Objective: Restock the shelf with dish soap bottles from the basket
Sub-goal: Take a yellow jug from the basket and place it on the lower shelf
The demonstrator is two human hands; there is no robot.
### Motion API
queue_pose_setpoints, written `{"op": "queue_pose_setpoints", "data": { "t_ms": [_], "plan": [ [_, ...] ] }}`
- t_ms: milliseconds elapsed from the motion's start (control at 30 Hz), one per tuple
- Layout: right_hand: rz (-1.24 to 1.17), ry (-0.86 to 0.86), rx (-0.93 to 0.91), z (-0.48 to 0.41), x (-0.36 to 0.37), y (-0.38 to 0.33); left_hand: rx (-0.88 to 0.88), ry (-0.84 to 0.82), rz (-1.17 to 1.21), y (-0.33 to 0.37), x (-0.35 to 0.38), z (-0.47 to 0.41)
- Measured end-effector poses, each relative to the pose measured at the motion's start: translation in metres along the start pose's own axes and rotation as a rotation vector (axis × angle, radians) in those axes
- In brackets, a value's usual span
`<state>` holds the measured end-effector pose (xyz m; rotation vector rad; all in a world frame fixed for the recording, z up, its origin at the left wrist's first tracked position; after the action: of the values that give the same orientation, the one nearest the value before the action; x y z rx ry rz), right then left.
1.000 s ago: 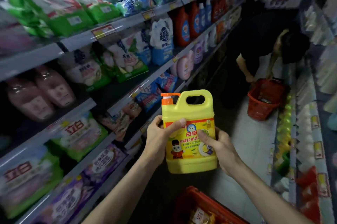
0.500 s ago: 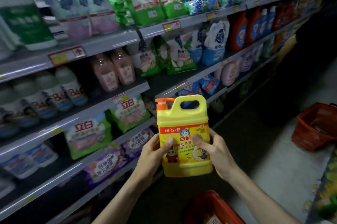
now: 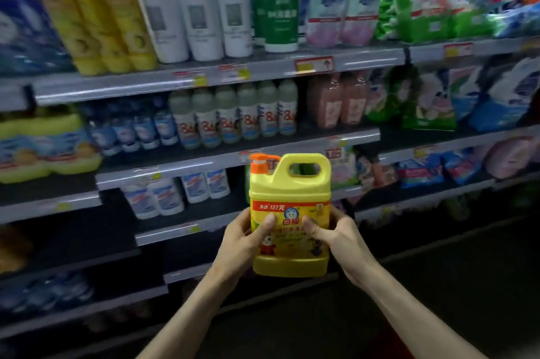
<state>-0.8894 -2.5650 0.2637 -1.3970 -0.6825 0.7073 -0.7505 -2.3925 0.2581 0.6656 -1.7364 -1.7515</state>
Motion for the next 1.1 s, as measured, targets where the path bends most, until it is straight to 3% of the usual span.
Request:
{"op": "queue_pose_setpoints", "data": {
  "t_ms": [700,1100],
  "plan": [
    [0.172,-0.698,-0.114,-0.114,0.251,-0.010,0.008,0.773,-0.026,0.021,-0.195,0.049],
    [0.232,-1.056,-0.221,-0.094,0.405,0.000,0.019,1.180,0.011,0.003,-0.279,0.131]
  ]
}}
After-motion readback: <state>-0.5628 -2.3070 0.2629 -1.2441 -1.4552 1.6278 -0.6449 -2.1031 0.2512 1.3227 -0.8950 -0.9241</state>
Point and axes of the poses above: each hand's wrist, its own z-axis away from the middle knuckle, its own x-axis out of the palm, y = z × x, the point moved 1 cm from there along -z, towards the middle knuckle, and after that the axes turned 4 degrees about y, right-handed, at the moved point
